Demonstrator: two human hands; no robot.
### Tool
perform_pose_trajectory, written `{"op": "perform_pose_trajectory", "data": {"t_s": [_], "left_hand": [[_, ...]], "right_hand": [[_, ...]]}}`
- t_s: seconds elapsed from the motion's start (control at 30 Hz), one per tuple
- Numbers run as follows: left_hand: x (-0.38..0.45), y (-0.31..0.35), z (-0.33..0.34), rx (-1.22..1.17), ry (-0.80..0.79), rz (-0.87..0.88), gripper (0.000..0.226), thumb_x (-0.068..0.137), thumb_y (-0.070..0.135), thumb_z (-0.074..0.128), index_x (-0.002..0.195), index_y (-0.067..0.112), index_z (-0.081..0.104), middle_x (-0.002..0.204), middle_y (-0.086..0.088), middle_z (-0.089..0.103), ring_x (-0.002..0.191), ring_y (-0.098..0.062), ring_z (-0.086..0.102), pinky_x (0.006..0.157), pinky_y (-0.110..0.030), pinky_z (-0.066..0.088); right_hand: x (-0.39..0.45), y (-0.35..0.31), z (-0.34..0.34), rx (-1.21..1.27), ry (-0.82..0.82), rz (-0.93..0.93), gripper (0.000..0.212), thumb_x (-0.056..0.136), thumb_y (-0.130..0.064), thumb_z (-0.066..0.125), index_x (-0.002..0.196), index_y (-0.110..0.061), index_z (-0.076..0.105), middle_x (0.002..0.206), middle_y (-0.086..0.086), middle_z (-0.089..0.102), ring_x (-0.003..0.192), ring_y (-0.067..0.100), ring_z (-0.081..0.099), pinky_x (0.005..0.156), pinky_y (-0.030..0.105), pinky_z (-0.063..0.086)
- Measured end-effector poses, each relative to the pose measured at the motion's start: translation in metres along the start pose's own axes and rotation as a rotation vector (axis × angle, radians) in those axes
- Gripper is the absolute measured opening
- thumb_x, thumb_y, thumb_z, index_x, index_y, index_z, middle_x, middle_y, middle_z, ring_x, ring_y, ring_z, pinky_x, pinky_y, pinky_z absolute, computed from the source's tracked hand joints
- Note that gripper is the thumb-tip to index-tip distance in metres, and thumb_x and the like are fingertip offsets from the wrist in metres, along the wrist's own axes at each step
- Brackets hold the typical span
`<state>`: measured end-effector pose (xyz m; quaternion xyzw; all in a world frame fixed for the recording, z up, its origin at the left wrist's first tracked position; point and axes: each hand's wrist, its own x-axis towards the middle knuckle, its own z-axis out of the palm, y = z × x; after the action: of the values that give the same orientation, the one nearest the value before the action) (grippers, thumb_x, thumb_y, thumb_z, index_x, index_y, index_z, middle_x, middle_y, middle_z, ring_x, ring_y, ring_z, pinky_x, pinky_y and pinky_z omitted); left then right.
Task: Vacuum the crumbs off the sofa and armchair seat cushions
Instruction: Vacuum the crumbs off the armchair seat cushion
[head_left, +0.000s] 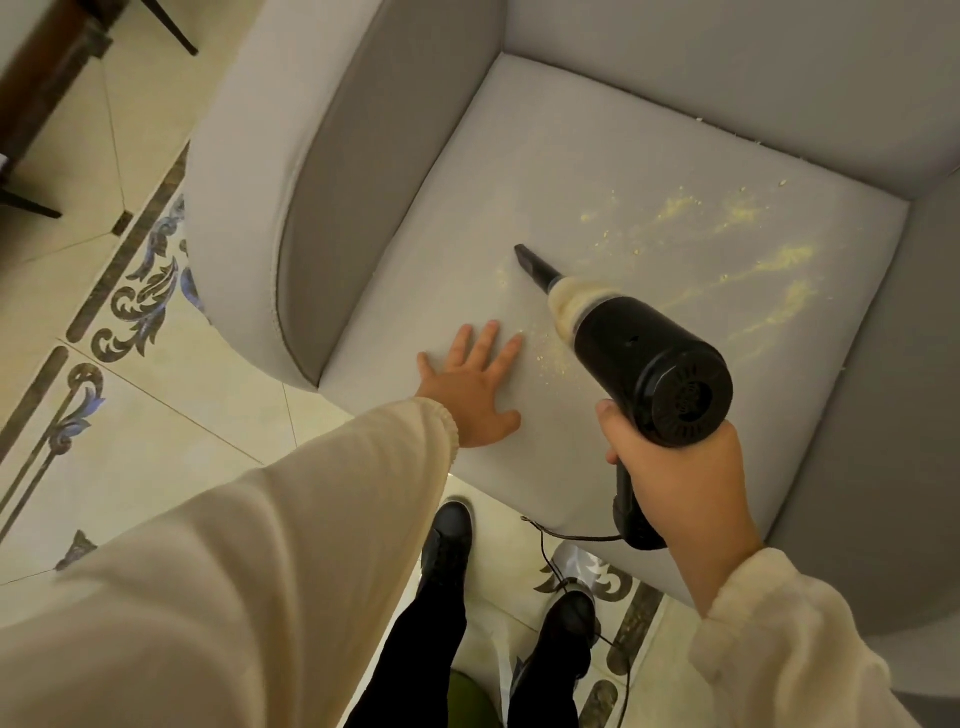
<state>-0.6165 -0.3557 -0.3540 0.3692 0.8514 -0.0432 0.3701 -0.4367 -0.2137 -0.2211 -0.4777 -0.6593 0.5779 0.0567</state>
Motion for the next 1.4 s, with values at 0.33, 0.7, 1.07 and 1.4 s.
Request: {"op": "perform_pose_trajectory", "data": {"t_s": [0.33,0.7,1.07,1.4], "left_hand": [[-0.006,0.0,0.009,-0.021,-0.002,-0.003,0.101,0.091,0.07,0.05,0.157,0.049,-0.024,0.168,0.012,-0.031,0.157,-0.024,-0.024,0.12,-0.072,0.006],[-0.049,-0.016,0.049,0.052,0.026,0.03,0.099,0.093,0.059,0.052,0.152,0.056,-0.027,0.167,0.011,-0.034,0.157,-0.028,-0.024,0.117,-0.076,0.005],[-0.051,-0.011,0.067,0.079,0.071,-0.02,0.092,0.096,0.072,0.043,0.148,0.057,-0.032,0.166,0.001,-0.037,0.156,-0.034,-0.026,0.12,-0.074,0.005],[-0.065,0.004,0.077,-0.042,0.004,-0.137,0.09,0.094,0.076,0.045,0.152,0.059,-0.022,0.163,-0.001,-0.041,0.152,-0.036,-0.033,0.122,-0.07,0.007]], "right_hand": [[-0.017,0.005,0.0,-0.004,-0.046,0.007,0.012,0.086,-0.021,0.084,0.09,-0.016,0.074,0.071,0.007,0.073,0.066,0.019,0.069,0.056,0.01,0.052],[-0.041,0.017,-0.003,-0.002,-0.02,0.036,0.013,0.086,-0.021,0.083,0.089,-0.013,0.074,0.07,0.008,0.071,0.066,0.02,0.066,0.053,0.008,0.049],[-0.067,0.038,-0.013,-0.089,-0.095,-0.013,0.014,0.084,-0.016,0.086,0.08,-0.013,0.073,0.067,0.004,0.071,0.061,0.02,0.067,0.057,0.013,0.055],[-0.096,0.056,-0.032,-0.16,-0.094,0.052,0.022,0.076,-0.029,0.091,0.083,-0.022,0.072,0.067,-0.002,0.072,0.066,0.013,0.071,0.069,0.033,0.061]]}}
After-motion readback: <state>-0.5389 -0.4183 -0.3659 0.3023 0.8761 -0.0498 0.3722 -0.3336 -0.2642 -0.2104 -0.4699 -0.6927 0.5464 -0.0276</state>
